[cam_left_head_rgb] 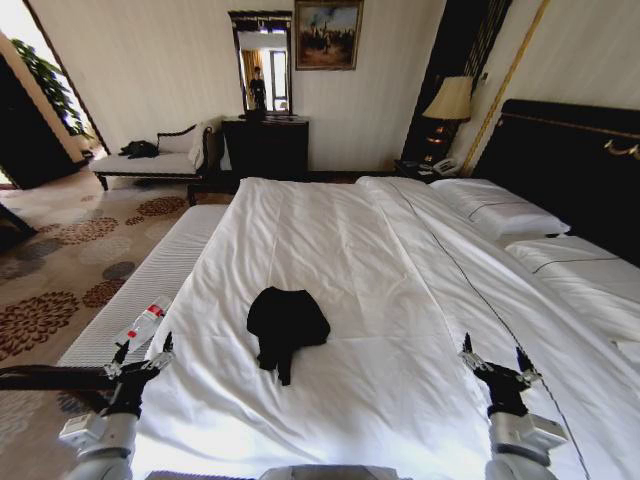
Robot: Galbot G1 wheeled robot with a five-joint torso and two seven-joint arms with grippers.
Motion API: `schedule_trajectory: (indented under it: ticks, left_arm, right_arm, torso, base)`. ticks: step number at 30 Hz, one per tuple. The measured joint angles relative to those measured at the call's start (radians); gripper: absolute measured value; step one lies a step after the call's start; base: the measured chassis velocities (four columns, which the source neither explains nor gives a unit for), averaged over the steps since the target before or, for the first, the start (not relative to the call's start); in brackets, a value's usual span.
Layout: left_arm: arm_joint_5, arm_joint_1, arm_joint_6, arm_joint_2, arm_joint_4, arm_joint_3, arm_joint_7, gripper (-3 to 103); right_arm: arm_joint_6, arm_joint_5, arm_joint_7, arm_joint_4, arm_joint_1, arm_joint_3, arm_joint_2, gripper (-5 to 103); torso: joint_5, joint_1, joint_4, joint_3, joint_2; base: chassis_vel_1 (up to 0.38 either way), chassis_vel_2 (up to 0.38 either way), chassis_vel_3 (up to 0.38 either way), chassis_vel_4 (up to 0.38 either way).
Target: Fold the clothes on the bed.
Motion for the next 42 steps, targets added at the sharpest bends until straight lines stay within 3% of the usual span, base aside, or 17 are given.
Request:
schedule_trajectory:
  ticks: [25,42]
  left_arm:
    - [0.004,-0.001,0.002,0.000,-0.006,0.001,0.000,100]
    - [0.016,-0.005,0.005,0.000,-0.004,0.010,0.000,100]
  right_arm:
    - [-0.008,-0.023,0.009,-0.011,0.002,-0.021,0.010,100]
    - [0.035,-0.030,0.020,-0.033,0.011,-0.029,0.014,100]
  torso:
    - [0.0000,0.000,0.0000,0.000,0.000]
    - [0.0000,0.000,0.0000,0.000,0.000]
  base:
    - [0.000,0.000,0.000,0.000]
    - [0.000,0.000,0.000,0.000]
